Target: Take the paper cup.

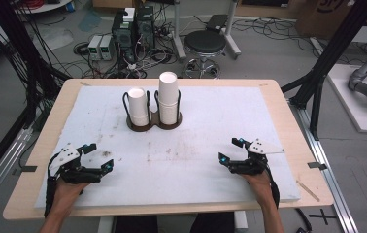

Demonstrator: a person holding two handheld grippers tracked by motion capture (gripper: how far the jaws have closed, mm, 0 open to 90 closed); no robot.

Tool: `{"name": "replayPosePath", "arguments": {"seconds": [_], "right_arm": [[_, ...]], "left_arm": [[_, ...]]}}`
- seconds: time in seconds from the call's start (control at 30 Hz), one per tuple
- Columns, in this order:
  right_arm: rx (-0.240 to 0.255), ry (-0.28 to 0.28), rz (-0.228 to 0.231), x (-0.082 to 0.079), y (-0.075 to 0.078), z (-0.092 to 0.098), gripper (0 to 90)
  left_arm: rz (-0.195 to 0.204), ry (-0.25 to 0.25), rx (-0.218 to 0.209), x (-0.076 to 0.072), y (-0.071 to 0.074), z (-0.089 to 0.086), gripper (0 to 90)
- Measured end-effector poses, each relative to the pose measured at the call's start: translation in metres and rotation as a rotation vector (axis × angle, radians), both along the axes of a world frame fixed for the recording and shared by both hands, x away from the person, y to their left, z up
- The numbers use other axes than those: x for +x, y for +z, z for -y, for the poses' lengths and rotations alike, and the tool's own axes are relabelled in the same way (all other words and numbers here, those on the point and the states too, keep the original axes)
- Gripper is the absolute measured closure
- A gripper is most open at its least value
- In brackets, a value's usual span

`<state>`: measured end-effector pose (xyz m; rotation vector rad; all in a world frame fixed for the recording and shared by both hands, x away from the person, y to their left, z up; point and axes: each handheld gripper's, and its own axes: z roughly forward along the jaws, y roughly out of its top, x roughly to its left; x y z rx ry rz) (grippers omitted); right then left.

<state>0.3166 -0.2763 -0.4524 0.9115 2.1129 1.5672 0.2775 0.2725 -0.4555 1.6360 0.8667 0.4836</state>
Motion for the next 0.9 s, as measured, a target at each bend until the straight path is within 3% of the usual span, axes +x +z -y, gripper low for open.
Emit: {"name": "replayPosePath", "arguments": {"seconds": [0.9], "right_arm": [[0.021,0.001,-0.003,0.0004,-0.0003,0.0023,15.2]], "left_arm": [[0.002,-0.001,-0.009,-0.0001,0.0001,-0.0009,1.8]]}}
